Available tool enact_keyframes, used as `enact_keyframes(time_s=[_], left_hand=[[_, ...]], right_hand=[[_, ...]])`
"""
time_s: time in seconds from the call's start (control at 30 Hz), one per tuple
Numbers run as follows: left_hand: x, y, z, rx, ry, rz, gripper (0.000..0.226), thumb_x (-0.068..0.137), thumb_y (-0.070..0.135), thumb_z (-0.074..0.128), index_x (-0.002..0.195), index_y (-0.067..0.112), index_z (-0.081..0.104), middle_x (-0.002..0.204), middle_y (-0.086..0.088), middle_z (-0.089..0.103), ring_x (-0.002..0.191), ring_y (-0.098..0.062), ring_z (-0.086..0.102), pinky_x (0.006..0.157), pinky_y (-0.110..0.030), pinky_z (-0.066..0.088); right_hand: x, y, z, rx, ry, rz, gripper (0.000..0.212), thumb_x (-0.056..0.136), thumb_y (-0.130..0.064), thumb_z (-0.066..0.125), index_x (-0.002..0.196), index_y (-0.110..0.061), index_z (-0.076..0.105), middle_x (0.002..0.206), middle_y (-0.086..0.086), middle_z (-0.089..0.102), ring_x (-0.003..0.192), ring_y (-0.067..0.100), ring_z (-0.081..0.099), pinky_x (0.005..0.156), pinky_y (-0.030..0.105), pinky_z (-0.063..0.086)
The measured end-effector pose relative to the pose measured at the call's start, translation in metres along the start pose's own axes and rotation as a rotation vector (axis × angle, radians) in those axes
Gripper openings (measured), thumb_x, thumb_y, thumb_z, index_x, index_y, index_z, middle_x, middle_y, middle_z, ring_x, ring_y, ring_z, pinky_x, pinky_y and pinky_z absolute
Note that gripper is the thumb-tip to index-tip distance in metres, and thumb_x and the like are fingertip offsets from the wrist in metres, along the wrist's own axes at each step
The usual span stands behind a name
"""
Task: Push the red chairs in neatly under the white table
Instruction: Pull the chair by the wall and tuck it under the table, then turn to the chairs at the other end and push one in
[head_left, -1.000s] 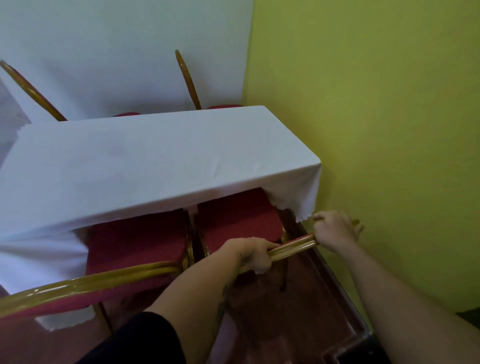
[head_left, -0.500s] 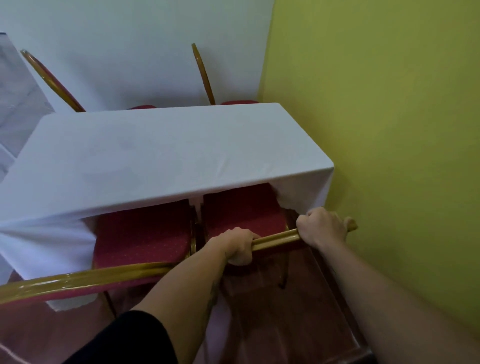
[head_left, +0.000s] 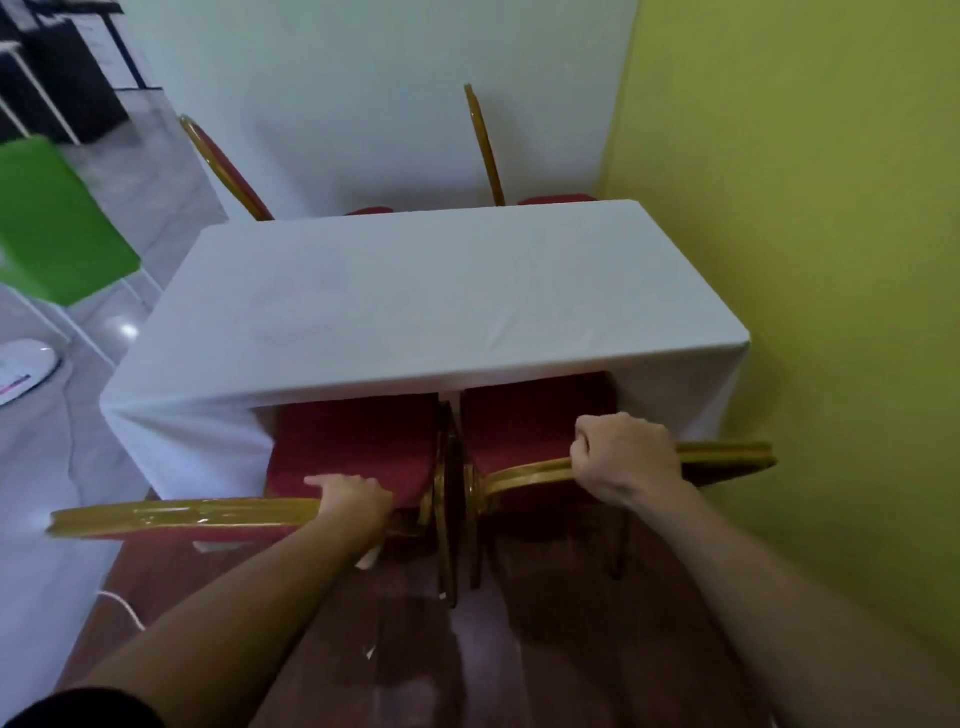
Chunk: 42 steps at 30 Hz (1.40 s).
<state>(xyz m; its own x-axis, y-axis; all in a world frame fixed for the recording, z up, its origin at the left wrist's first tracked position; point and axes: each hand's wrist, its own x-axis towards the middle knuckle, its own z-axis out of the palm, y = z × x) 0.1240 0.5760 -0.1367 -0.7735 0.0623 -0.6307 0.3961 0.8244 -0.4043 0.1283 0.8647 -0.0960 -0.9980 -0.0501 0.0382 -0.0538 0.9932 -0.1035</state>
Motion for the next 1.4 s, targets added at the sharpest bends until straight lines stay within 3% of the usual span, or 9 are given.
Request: enact_keyframes(time_s=[0.13, 0.4, 0.57, 0.77, 0.83, 0.9, 1.03, 1.13, 1.4], left_hand=[[-0.001, -0.012, 0.01, 0.023, 0.188, 0.066, 0.017, 0.096, 0.022, 0.066, 0.109, 0.015, 0.074, 0.11, -0.002, 0.074, 0.098, -0.023, 0.072, 0.079, -0.036, 0.056], [0.009, -0.001, -0.022, 0.0, 0.231, 0.044, 0.014, 0.091, 0.024, 0.07, 0.102, 0.015, 0.071, 0.1, -0.001, 0.072, 0.092, -0.022, 0.071, 0.074, -0.033, 0.051], [0.012, 0.0, -0.033, -0.048, 0.246, 0.08, 0.021, 0.094, 0.03, 0.069, 0.106, 0.013, 0.07, 0.105, -0.003, 0.071, 0.097, -0.023, 0.071, 0.074, -0.033, 0.048], [-0.001, -0.011, -0.039, -0.404, 0.254, 0.156, 0.028, 0.087, 0.049, 0.072, 0.091, 0.022, 0.065, 0.09, 0.002, 0.066, 0.081, -0.021, 0.065, 0.067, -0.033, 0.049], [-0.009, -0.025, -0.041, -0.541, 0.217, 0.186, 0.021, 0.089, 0.042, 0.07, 0.098, 0.023, 0.067, 0.095, 0.0, 0.067, 0.081, -0.021, 0.062, 0.066, -0.032, 0.048], [-0.015, -0.046, -0.039, -0.605, 0.162, 0.219, 0.035, 0.094, 0.038, 0.063, 0.124, 0.019, 0.067, 0.117, -0.005, 0.068, 0.096, -0.025, 0.063, 0.076, -0.035, 0.052], [-0.023, -0.105, -0.027, -0.667, 0.122, 0.206, 0.065, 0.094, 0.06, 0.058, 0.146, 0.022, 0.054, 0.146, -0.007, 0.056, 0.13, -0.031, 0.054, 0.104, -0.041, 0.046], [-0.022, -0.163, -0.005, -0.691, 0.138, 0.19, 0.057, 0.095, 0.05, 0.061, 0.145, 0.025, 0.055, 0.148, -0.003, 0.055, 0.132, -0.029, 0.053, 0.107, -0.04, 0.045], [-0.033, -0.361, 0.08, -0.942, 0.258, 0.035, 0.048, 0.088, 0.034, 0.062, 0.137, 0.031, 0.062, 0.14, -0.001, 0.062, 0.124, -0.022, 0.058, 0.105, -0.035, 0.048]], right_hand=[[0.007, -0.022, 0.006, -0.116, -0.005, 0.034, 0.046, 0.095, -0.047, 0.033, 0.076, -0.02, 0.066, 0.067, -0.002, 0.059, 0.061, 0.022, 0.059, 0.059, 0.032, 0.043], [0.011, -0.022, 0.004, -0.11, -0.034, 0.069, 0.037, 0.089, -0.044, 0.038, 0.075, -0.021, 0.063, 0.064, -0.003, 0.059, 0.06, 0.022, 0.06, 0.062, 0.032, 0.051], [0.018, -0.021, -0.003, -0.104, -0.076, 0.106, 0.034, 0.088, -0.043, 0.042, 0.078, -0.02, 0.065, 0.066, -0.003, 0.06, 0.056, 0.018, 0.053, 0.057, 0.031, 0.041], [0.02, -0.02, -0.007, -0.071, -0.151, 0.159, 0.03, 0.082, -0.045, 0.046, 0.082, -0.023, 0.066, 0.074, -0.003, 0.064, 0.071, 0.024, 0.062, 0.069, 0.035, 0.049], [0.024, -0.022, -0.01, -0.002, -0.212, 0.21, 0.023, 0.079, -0.041, 0.052, 0.084, -0.024, 0.066, 0.079, -0.003, 0.065, 0.076, 0.024, 0.063, 0.072, 0.035, 0.048], [0.031, -0.031, -0.012, 0.112, -0.249, 0.266, 0.018, 0.076, -0.037, 0.055, 0.085, -0.025, 0.065, 0.086, -0.001, 0.066, 0.083, 0.026, 0.062, 0.075, 0.036, 0.049], [0.055, -0.097, -0.007, 0.285, -0.206, 0.254, 0.014, 0.074, -0.032, 0.057, 0.083, -0.026, 0.067, 0.093, 0.001, 0.07, 0.086, 0.027, 0.063, 0.077, 0.035, 0.051], [0.082, -0.174, -0.007, 0.394, -0.206, 0.166, 0.013, 0.076, -0.027, 0.055, 0.081, -0.027, 0.067, 0.091, -0.003, 0.069, 0.084, 0.021, 0.064, 0.071, 0.033, 0.051], [0.143, -0.397, -0.004, 0.555, -0.195, -0.039, 0.021, 0.079, -0.018, 0.053, 0.084, -0.029, 0.07, 0.092, -0.006, 0.07, 0.086, 0.017, 0.067, 0.078, 0.034, 0.056]])
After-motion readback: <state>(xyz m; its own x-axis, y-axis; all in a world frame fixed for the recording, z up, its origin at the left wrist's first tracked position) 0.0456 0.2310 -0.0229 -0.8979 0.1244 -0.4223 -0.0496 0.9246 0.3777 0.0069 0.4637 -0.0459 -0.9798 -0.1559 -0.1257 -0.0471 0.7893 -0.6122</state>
